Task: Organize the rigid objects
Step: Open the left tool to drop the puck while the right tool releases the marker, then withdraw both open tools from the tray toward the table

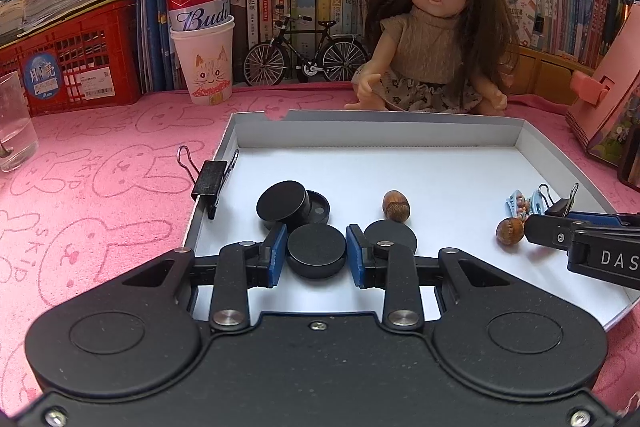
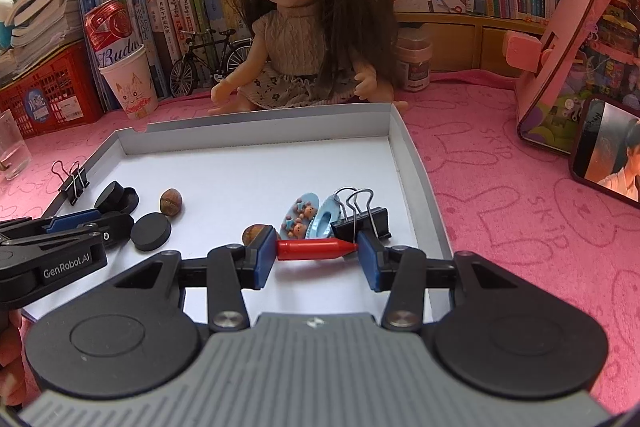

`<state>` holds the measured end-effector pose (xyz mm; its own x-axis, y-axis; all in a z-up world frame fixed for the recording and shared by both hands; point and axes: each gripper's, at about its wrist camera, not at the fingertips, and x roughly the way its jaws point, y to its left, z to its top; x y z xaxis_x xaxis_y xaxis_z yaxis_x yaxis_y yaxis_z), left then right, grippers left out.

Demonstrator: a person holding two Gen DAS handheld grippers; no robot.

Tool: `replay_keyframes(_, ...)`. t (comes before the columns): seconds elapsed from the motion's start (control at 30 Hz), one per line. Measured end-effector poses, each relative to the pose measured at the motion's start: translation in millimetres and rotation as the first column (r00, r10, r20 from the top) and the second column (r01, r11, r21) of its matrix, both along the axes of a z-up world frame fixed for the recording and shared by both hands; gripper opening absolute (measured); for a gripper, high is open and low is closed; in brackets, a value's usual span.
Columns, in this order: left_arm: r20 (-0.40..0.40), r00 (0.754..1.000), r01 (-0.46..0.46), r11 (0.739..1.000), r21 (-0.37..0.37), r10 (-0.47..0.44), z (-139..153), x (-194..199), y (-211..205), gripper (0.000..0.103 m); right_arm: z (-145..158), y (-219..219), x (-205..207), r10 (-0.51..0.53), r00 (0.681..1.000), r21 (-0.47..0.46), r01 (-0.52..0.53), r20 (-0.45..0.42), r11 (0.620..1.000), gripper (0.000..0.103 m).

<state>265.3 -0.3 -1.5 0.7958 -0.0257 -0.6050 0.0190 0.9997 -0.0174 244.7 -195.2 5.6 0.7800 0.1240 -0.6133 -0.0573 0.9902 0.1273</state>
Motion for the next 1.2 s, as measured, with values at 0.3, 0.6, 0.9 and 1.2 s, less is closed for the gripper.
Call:
replay_keyframes(0.3, 0.001, 1.000, 0.017, 1.000, -0.006, -0.017, 4, -9, 0, 0.040, 2, -3, -4, -0.008, 1.000, 0.030, 0.008, 0.009, 1.000, 0.059)
replay_keyframes(0.6, 0.024, 0.999, 0.026, 1.000, 0.014, -0.026, 14, -26, -1, 0.061, 8, -9, -15, -0.011, 0.999, 0.075, 0.008, 0.030, 0.997, 0.073)
replay_keyframes(0.9, 0.067, 0.997, 0.047, 0.999, 0.026, -0.048, 26, -49, -2, 0.075, 15, -14, -33, -0.010, 0.998, 0.075, 0.005, 0.067, 0.997, 0.086)
replay_keyframes(1.2, 0.084, 0.992, 0.091, 0.996, 0.028, -0.093, 32, -76, -7, 0.077, 20, -17, -51, -0.010, 0.995, 0.049, 0.005, 0.096, 0.999, 0.089)
